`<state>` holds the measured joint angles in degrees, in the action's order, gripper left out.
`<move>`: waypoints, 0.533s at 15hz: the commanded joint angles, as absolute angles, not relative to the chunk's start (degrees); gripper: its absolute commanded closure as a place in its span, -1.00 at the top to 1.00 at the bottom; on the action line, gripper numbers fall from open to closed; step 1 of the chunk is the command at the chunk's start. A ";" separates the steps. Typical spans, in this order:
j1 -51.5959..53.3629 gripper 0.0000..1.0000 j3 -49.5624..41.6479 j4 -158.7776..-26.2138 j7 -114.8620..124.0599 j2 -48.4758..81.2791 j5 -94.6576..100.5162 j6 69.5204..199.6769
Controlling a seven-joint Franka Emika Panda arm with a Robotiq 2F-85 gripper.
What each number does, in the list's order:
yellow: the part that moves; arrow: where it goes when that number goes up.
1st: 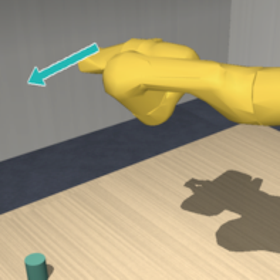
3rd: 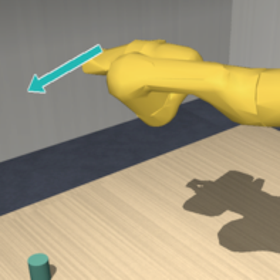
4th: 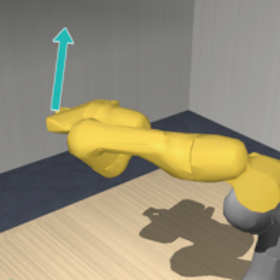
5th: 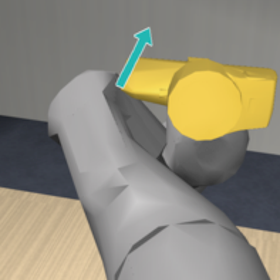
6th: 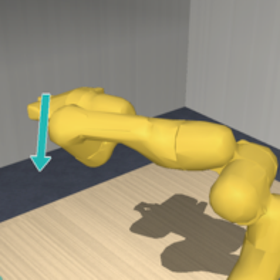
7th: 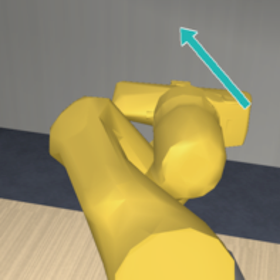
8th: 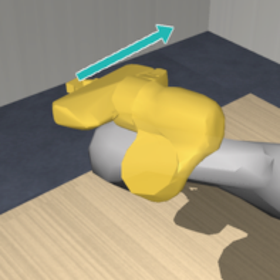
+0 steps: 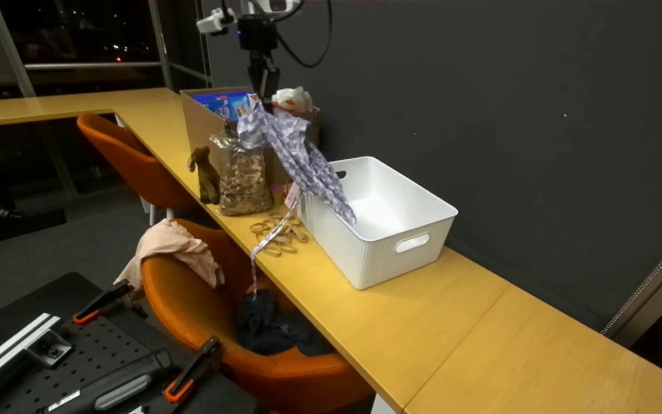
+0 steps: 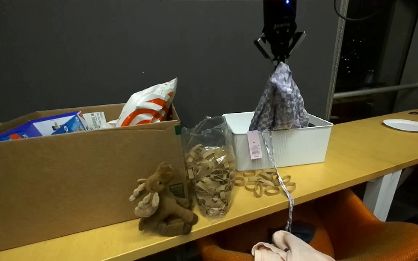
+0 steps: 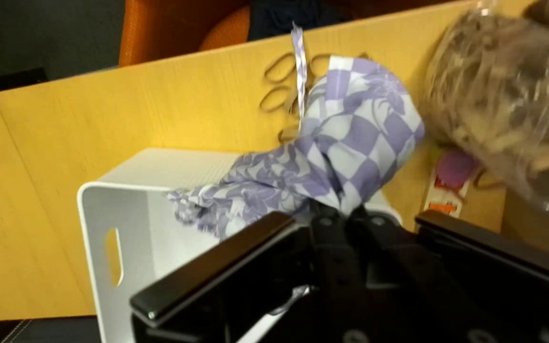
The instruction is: Remove the clothes from the storage box to the chair
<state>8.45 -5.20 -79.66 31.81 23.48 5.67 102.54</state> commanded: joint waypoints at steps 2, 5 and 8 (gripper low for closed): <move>14.08 -0.97 -0.29 -94.10 31.60 16.73 11.14 99.92; 17.72 -0.97 4.29 -99.87 30.78 15.10 11.87 98.94; 21.67 -0.97 9.16 -103.67 31.71 14.41 11.14 99.19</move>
<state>18.89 5.40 -98.90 31.70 17.62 10.67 100.12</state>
